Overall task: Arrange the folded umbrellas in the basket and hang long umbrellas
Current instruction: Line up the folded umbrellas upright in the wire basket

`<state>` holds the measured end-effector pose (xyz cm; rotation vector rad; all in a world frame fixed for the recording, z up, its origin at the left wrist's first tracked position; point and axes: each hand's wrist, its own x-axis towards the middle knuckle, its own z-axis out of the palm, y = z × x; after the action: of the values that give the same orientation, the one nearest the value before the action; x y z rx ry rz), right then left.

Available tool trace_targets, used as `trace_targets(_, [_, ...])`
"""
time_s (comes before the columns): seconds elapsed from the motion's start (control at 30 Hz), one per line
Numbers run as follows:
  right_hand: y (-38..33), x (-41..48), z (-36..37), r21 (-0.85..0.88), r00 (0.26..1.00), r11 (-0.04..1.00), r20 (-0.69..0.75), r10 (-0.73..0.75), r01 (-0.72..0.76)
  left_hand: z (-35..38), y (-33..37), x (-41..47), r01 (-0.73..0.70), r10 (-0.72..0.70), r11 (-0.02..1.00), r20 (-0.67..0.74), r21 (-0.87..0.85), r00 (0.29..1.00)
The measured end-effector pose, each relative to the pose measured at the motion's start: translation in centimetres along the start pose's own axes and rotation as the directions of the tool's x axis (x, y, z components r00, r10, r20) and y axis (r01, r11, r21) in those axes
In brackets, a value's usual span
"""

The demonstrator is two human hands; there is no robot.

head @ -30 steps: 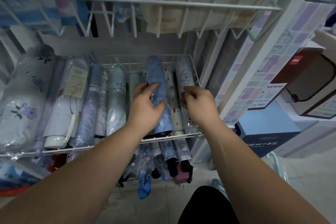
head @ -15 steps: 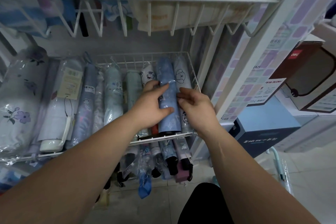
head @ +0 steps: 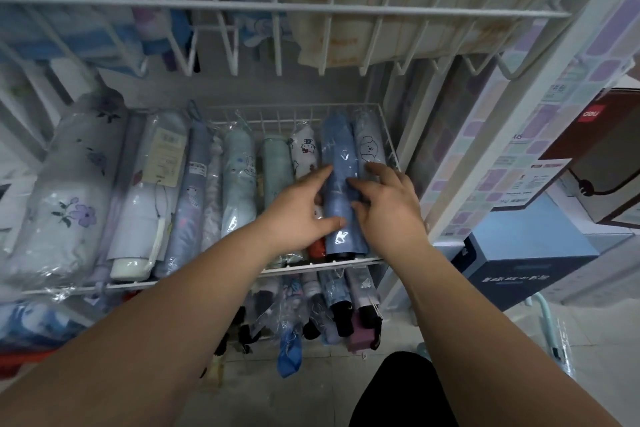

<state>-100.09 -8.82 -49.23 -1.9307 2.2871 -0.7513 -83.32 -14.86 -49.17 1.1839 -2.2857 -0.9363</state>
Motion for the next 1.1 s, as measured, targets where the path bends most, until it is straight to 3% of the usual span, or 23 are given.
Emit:
trace_targets(0.13, [-0.9,0.4,-0.4,-0.047,0.999,0.998,0.022,0.035,-0.034,-2.8,0.2,-2.8,-0.049,0.064,0.989,-0.102,0.136,0.993])
trace_targets(0.27, [-3.6,1.0,-0.5,-0.185,0.997,0.983,-0.071,0.003,-0.016,-7.0,-1.5,-6.2,0.016,0.101,0.951,-0.36,0.309,0.928])
trace_targets(0.33, [-6.0,1.6,0.0,-0.137,0.994,0.989,-0.096,-0.061,0.047,-9.5,-2.7,-7.8,0.097,0.103,0.926,-0.493,0.364,0.864])
trace_targets(0.43, [-10.9,2.3,1.1,0.094,0.99,0.985,-0.011,-0.144,0.144,-12.3,-4.0,-9.8,0.269,-0.007,0.897,-0.595,0.351,0.803])
trace_targets(0.6, [-18.9,2.1,3.7,0.567,0.946,0.824,0.274,-0.171,-0.016,-14.0,-5.2,-11.0,0.326,-0.067,0.874,-0.576,0.36,0.815])
trace_targets(0.87, [-22.1,2.2,7.0,0.605,0.972,0.794,0.217,-0.088,-0.063,-14.5,-4.1,-10.2,0.432,-0.235,0.769,-0.42,0.471,0.876])
trace_targets(1.1, [-21.4,1.9,8.4,0.821,0.972,0.532,0.233,0.017,-0.206,-15.1,-3.9,-10.0,0.377,-0.254,0.858,-0.348,0.35,0.902])
